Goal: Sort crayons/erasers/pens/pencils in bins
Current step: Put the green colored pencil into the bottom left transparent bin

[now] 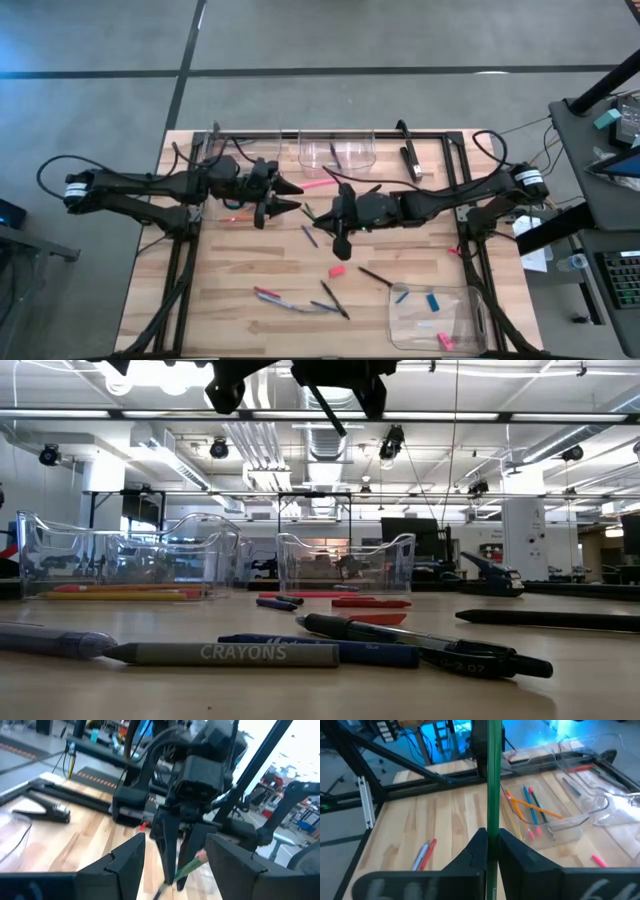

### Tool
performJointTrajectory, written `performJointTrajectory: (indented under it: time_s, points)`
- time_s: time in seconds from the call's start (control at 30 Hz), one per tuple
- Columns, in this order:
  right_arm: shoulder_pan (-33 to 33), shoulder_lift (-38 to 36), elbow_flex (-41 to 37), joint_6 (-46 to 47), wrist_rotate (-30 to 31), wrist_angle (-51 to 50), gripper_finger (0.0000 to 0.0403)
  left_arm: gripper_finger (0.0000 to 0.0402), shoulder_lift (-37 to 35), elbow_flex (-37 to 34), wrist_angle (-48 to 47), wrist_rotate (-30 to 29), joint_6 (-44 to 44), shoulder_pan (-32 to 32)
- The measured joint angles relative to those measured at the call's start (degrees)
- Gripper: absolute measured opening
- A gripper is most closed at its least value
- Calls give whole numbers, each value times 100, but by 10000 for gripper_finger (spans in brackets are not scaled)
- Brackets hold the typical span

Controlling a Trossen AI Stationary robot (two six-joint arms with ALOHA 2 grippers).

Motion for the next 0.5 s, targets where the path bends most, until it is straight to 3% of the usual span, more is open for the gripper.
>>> performJointTrajectory:
  time_s: [0.5]
  points:
    - [-20,-75,-86,28,80,51,18,195,-83,-3,131,234,50,-4]
